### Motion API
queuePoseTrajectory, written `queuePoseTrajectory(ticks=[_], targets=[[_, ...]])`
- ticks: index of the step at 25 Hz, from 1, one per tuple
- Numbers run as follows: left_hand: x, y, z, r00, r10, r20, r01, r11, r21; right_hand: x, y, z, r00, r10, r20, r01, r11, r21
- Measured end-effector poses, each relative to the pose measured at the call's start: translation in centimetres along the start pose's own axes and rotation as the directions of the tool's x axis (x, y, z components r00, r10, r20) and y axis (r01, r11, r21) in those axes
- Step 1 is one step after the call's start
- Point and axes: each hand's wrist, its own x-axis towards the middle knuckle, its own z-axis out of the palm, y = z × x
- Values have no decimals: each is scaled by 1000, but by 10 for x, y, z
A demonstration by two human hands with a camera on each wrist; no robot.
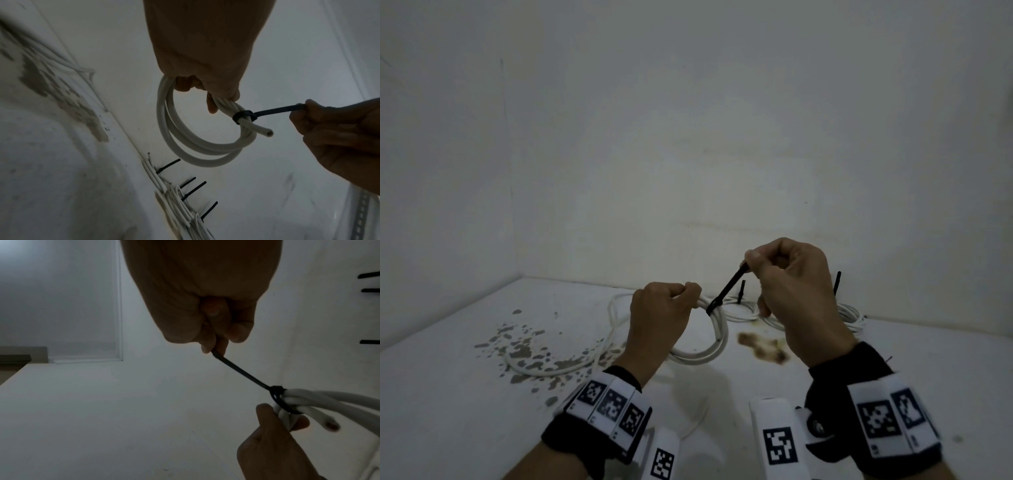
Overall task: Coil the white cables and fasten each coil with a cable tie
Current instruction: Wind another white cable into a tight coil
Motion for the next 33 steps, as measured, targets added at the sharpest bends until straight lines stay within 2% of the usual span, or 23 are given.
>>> queuePoseTrajectory(ticks=[3, 6, 8, 11, 13, 16, 19, 21, 23, 24, 26, 28, 33], targets=[[2, -2, -3, 999, -18, 34, 17, 1000, 26, -1, -1, -1, 999, 2, 38, -2, 1000, 0], [8, -4, -8, 997, -67, 36, 67, 998, 23, -1, -8, -7, 977, 118, 180, -133, 988, 74], [14, 0, -11, 983, -171, 61, 175, 982, -66, 2, -5, -11, 927, 267, 263, -301, 948, 98], [19, 11, -12, 940, -290, 179, 326, 919, -222, 3, 11, -10, 797, 485, 359, -517, 856, -8], [20, 18, -12, 919, -319, 229, 374, 891, -258, 1, 18, -7, 752, 528, 395, -544, 835, -79], [22, 21, -14, 895, -336, 293, 423, 849, -318, 0, 16, -9, 755, 506, 417, -512, 852, -108], [21, 20, -14, 903, -297, 311, 388, 874, -291, 0, 17, -5, 752, 485, 447, -521, 852, -49], [19, 21, -13, 906, -290, 308, 383, 873, -304, -2, 22, 4, 724, 511, 462, -633, 759, 154], [17, 21, -10, 914, -286, 286, 369, 880, -299, -1, 27, 11, 653, 561, 509, -754, 544, 367], [17, 19, -9, 922, -270, 279, 350, 889, -296, 1, 30, 12, 616, 577, 536, -788, 447, 424], [17, 17, -7, 932, -234, 276, 313, 904, -291, 4, 32, 13, 579, 590, 563, -812, 355, 463], [17, 16, -7, 931, -236, 277, 315, 904, -289, 6, 33, 14, 584, 593, 554, -809, 362, 464], [13, 16, -5, 941, -185, 284, 254, 940, -228, 1, 33, 22, 651, 631, 422, -744, 422, 518]])
